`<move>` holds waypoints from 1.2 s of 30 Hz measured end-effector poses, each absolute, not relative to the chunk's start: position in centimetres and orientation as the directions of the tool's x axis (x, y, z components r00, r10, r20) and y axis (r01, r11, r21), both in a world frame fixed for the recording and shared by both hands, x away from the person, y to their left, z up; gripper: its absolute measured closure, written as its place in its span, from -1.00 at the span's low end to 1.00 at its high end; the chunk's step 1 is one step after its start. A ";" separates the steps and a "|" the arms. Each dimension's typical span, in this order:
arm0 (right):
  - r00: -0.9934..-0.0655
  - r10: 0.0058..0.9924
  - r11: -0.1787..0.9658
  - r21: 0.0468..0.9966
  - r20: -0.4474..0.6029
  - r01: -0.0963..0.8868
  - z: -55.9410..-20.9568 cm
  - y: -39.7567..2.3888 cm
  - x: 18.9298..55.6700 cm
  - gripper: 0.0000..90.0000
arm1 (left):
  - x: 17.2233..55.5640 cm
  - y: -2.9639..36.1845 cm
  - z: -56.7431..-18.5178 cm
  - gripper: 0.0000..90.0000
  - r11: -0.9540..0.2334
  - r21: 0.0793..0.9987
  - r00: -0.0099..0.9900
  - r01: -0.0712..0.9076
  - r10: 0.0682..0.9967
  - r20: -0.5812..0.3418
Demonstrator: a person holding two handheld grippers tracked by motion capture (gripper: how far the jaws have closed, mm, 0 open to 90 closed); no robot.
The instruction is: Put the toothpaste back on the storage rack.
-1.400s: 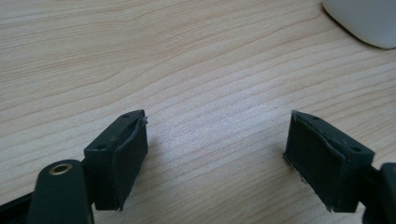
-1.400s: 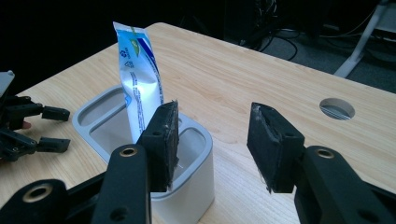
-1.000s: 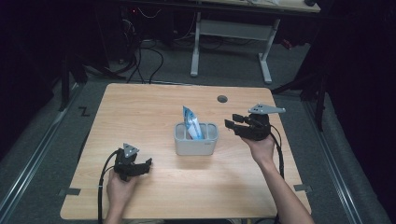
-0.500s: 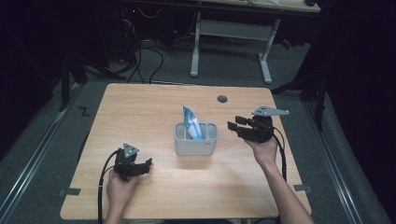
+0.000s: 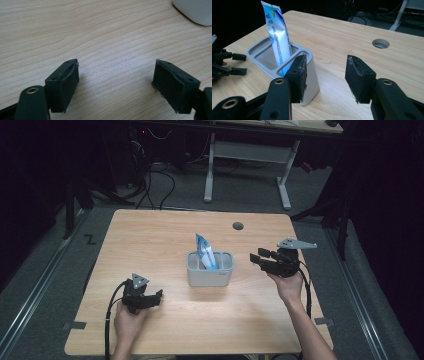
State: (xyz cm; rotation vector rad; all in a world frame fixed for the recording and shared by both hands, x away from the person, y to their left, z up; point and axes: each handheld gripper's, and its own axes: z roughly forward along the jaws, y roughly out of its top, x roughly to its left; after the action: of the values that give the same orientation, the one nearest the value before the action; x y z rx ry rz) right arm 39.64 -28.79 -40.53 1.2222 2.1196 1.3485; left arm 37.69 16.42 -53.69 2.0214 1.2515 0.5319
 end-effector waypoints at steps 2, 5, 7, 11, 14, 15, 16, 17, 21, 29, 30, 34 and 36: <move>-0.563 0.812 0.170 0.861 0.154 0.480 -40.6 -29.0 39.5 0.16 | 37.7 16.4 -53.7 -0.53 -0.296 0.736 0.451 0.609 0.892 -0.014; -0.554 0.817 0.162 0.860 0.159 0.485 -40.8 -29.4 39.2 0.16 | 37.7 16.4 -53.7 -0.53 -0.296 0.736 0.451 0.609 0.892 -0.014; -0.549 0.820 0.157 0.859 0.162 0.488 -40.9 -29.6 39.1 0.16 | 37.7 16.4 -53.7 -0.53 -0.296 0.735 0.451 0.609 0.892 -0.014; -0.543 0.823 0.150 0.859 0.165 0.489 -41.1 -29.9 38.9 0.16 | 37.7 16.4 -53.7 -0.53 -0.296 0.736 0.451 0.609 0.892 -0.015; -0.540 0.824 0.148 0.857 0.169 0.494 -41.3 -30.1 38.9 0.16 | 37.7 16.4 -53.7 -0.53 -0.296 0.736 0.451 0.609 0.892 -0.015; -0.539 0.825 0.146 0.857 0.170 0.495 -41.4 -30.1 38.8 0.16 | 37.7 16.4 -53.7 -0.53 -0.296 0.736 0.451 0.609 0.892 -0.015; -0.537 0.825 0.142 0.858 0.173 0.494 -41.4 -30.2 38.8 0.16 | 37.7 16.4 -53.7 -0.53 -0.296 0.735 0.451 0.609 0.892 -0.014; -0.535 0.826 0.137 0.857 0.177 0.496 -41.5 -30.3 38.7 0.16 | 37.7 16.4 -53.7 -0.53 -0.296 0.735 0.451 0.609 0.892 -0.014; -0.527 0.830 0.131 0.855 0.183 0.502 -41.9 -30.7 38.5 0.16 | 37.7 16.4 -53.7 -0.53 -0.296 0.735 0.451 0.609 0.892 -0.014; -0.523 0.829 0.117 0.852 0.199 0.510 -42.4 -31.1 38.1 0.16 | 37.7 16.4 -53.7 -0.53 -0.296 0.735 0.450 0.610 0.893 -0.014; -0.522 0.829 0.115 0.852 0.201 0.511 -42.4 -31.1 38.1 0.16 | 37.7 16.4 -53.7 -0.53 -0.296 0.736 0.450 0.609 0.893 -0.014; -0.521 0.829 0.116 0.850 0.201 0.513 -42.6 -31.2 37.9 0.16 | 37.7 16.4 -53.7 -0.53 -0.296 0.735 0.450 0.610 0.893 -0.014; -0.518 0.831 0.115 0.848 0.203 0.517 -42.7 -31.2 37.8 0.16 | 37.7 16.4 -53.7 -0.53 -0.295 0.736 0.450 0.610 0.893 -0.014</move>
State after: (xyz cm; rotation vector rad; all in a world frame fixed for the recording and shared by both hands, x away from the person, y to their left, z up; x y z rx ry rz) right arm 37.81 -31.22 -42.71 1.3187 2.0773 1.3624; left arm 37.70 16.42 -53.70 2.0202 1.2531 0.5327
